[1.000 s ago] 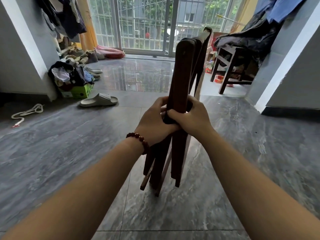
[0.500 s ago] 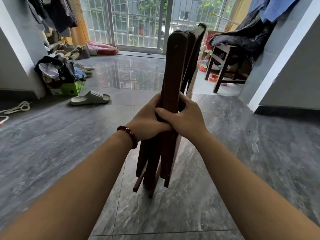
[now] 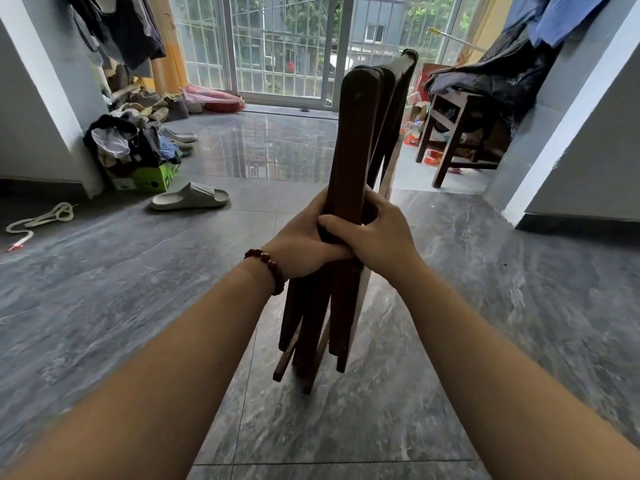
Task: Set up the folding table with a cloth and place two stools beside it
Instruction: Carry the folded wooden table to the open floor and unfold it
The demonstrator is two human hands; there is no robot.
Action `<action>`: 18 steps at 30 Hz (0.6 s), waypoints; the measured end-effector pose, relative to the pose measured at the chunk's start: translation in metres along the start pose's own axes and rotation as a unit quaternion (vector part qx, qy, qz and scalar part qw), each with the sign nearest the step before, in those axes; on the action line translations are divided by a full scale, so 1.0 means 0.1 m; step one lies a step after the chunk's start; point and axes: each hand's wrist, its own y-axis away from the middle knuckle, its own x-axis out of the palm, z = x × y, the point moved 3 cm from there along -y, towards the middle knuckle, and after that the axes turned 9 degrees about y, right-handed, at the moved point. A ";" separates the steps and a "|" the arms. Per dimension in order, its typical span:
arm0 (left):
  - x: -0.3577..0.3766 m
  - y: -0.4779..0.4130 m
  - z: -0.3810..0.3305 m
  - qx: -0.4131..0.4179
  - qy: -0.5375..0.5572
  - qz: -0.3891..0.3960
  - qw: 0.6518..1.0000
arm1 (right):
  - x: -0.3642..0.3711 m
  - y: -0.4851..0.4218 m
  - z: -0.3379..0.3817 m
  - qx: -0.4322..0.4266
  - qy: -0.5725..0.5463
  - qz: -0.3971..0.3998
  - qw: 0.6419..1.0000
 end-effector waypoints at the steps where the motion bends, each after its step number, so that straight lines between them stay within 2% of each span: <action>1: 0.01 0.00 0.00 -0.002 0.005 -0.001 1.000 | 0.00 0.01 0.00 0.001 -0.001 -0.004 1.000; 4: 0.06 0.01 -0.01 -0.003 0.015 -0.004 1.000 | -0.04 0.04 0.00 0.006 -0.014 -0.004 1.000; 13: 0.60 -0.07 -0.06 0.022 -0.014 -0.064 0.998 | -0.55 0.10 -0.30 0.048 -0.037 0.074 0.995; 18: 0.60 -0.05 -0.06 0.008 -0.036 -0.078 0.996 | -0.57 0.08 -0.32 0.036 -0.048 0.101 0.993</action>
